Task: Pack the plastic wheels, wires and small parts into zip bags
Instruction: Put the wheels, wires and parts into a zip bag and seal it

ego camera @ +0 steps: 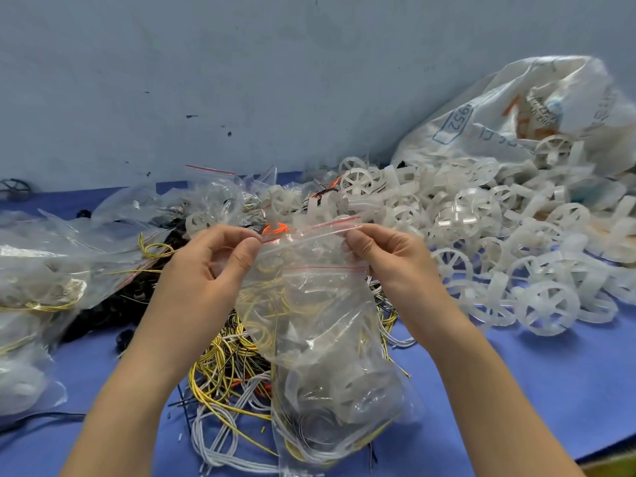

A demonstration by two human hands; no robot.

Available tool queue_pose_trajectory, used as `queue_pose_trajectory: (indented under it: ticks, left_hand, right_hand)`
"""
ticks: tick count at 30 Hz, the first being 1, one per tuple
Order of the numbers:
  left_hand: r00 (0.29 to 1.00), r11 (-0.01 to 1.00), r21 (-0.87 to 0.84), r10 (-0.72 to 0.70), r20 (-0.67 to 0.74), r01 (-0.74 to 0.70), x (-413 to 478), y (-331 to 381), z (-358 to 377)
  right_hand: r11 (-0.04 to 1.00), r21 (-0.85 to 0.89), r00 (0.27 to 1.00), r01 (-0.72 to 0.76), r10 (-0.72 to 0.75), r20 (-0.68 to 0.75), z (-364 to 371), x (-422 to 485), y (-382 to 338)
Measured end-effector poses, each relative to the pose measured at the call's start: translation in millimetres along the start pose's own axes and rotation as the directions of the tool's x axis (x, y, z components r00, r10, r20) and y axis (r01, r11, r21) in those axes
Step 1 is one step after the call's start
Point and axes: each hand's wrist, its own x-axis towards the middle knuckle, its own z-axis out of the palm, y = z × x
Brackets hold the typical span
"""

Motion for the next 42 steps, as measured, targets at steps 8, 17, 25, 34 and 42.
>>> queue_pose_trajectory:
  ticks: [8, 17, 25, 34, 42]
  left_hand:
    - [0.982, 0.981, 0.157, 0.089, 0.164, -0.115, 2, 19, 10]
    - [0.968, 0.988, 0.111, 0.083, 0.236, -0.112, 7, 23, 13]
    - [0.980, 0.990, 0.090, 0.096, 0.173, -0.112, 7, 26, 14]
    - [0.984, 0.988, 0.105, 0.100, 0.148, -0.116, 6, 26, 18]
    - [0.982, 0.991, 0.077, 0.096, 0.165, -0.110, 9, 27, 23]
  right_hand:
    - [0.997, -0.029, 0.993, 0.077, -0.074, 0.096, 6, -4, -1]
    - [0.994, -0.030, 0.982, 0.107, -0.101, 0.159, 10, -9, -4]
    - [0.997, -0.004, 0.985, 0.083, -0.081, 0.155, 10, -11, -5]
    - [1.000, -0.003, 0.997, 0.019, -0.018, 0.075, 8, -10, -4]
    - [0.992, -0.022, 0.992, 0.121, -0.120, 0.047, 13, -12, -4]
